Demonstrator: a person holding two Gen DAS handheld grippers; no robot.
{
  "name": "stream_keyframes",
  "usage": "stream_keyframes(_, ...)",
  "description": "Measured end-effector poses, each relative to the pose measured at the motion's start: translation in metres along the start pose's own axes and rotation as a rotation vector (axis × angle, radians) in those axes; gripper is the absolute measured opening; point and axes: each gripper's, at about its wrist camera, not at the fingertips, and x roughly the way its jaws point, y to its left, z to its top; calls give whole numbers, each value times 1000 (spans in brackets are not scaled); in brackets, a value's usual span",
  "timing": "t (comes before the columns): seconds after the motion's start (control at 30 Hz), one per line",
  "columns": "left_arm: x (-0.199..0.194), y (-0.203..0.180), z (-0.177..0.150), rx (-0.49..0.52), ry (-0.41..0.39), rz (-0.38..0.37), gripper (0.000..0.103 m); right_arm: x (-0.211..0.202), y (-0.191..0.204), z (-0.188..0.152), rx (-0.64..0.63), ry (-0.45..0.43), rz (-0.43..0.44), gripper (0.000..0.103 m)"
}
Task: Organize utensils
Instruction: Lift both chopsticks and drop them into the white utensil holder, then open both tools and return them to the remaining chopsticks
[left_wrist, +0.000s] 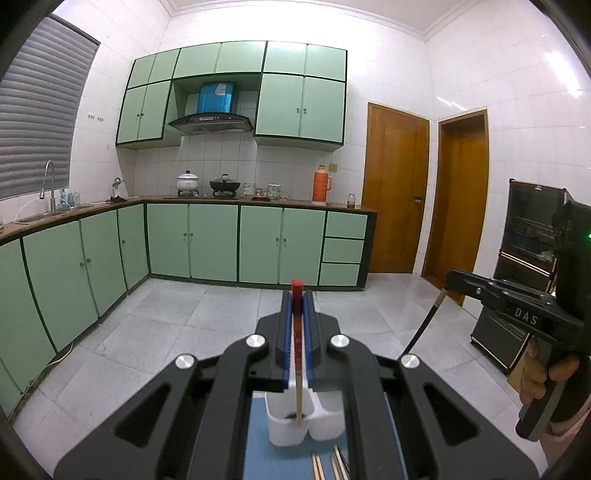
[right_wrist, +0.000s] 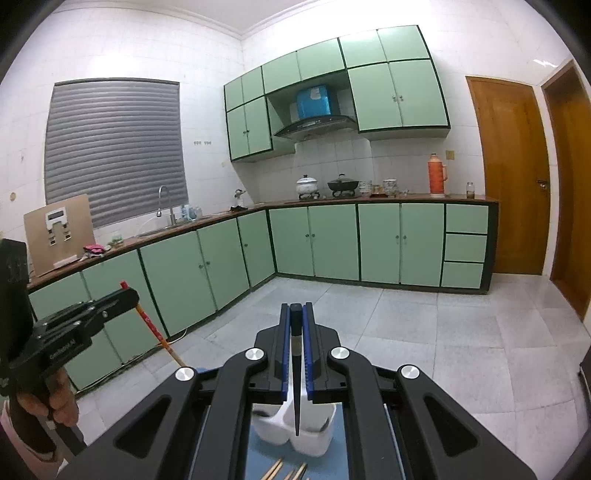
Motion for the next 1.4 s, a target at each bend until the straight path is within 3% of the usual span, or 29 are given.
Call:
stream_keyframes(0.23,57,3,9,-8,-15,15,5,47,-9,-2,-5,33,-22,6)
stream_keyframes(0.5,111,5,-32,19,75,37,5,93,-24,-40,28,123,-17,6)
stream_keyframes(0.7,128,10,-57,18,153,38,7,102,-22,-64,21,174,-8,7)
stream_keyframes(0.83,117,16,-66,5,165,42,45,95,-21,-75,14,178,-17,20)
stream_keyframes(0.9,105,17,-70,11,163,44,49,86,-19,-78,7,167,-37,36)
stream_keyframes(1.07,71,16,-88,37,157,73,74,48,-9,-95,-19,110,-91,62)
stream_keyframes(1.3,26,10,-140,41,218,99,80,6,5,-157,19,146,-137,65)
stream_keyframes(1.4,16,7,-172,34,281,106,80,-2,6,-189,62,182,-160,65)
